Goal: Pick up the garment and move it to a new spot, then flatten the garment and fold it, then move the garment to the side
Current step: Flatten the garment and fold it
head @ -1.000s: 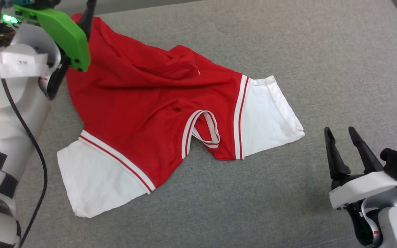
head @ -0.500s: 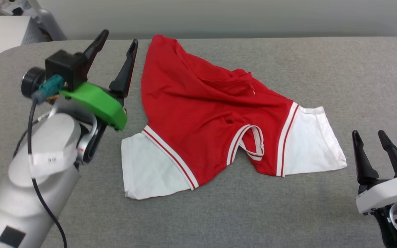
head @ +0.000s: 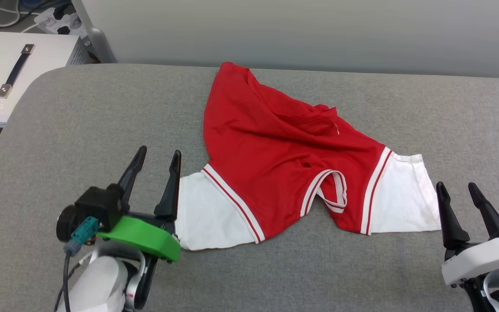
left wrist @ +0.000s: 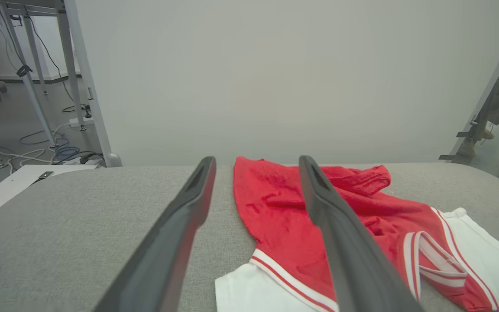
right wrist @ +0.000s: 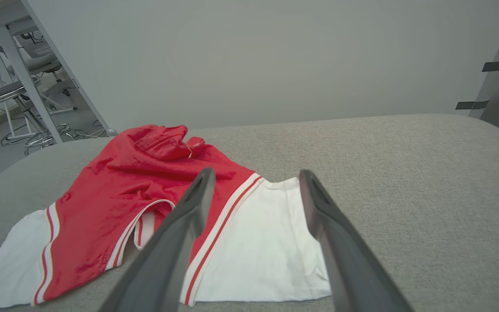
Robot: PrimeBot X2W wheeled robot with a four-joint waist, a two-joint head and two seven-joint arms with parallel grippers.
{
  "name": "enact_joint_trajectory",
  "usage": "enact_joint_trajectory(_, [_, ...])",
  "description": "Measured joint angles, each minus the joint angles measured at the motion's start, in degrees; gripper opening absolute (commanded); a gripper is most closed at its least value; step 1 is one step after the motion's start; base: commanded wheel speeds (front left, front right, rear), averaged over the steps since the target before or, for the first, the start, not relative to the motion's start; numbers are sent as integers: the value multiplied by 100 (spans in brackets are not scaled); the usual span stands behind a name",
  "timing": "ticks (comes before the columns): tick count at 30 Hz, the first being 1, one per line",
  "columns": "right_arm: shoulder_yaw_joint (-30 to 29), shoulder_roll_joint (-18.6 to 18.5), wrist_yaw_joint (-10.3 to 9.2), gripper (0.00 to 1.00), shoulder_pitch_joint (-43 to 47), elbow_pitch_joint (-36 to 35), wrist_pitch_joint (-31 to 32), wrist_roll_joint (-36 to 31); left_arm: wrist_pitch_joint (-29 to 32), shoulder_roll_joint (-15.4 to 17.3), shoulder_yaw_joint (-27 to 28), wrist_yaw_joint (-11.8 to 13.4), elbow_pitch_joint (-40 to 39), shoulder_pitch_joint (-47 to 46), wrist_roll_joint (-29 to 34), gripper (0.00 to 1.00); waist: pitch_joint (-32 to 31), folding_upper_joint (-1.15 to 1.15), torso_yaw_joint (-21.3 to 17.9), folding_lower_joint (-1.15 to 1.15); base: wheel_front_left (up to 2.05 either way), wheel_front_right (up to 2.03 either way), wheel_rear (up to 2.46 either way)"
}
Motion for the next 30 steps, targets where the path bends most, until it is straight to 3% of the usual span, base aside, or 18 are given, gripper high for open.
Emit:
enact_joint_trajectory(7, [-42,171,0,100,202,-1,-8,11,0,-346,265,-188,20,478,339,100,-65,0,4,0,0,0,0])
enact_joint_trajectory(18, [-41,177,0,100,221,-59,-8,10,48,-491,392,-269,368,497,590,100,-17,0,-55,0,0,0,0])
enact_joint_trajectory(23, [13,199,0,100,222,-64,-8,0,898,-346,391,-258,358,470,476,100,78,0,-88,0,0,0,0])
enact_joint_trajectory(30, [120,274,0,100,220,-37,-8,-40,2837,-155,278,157,129,466,323,100,261,0,-153,0,0,0,0])
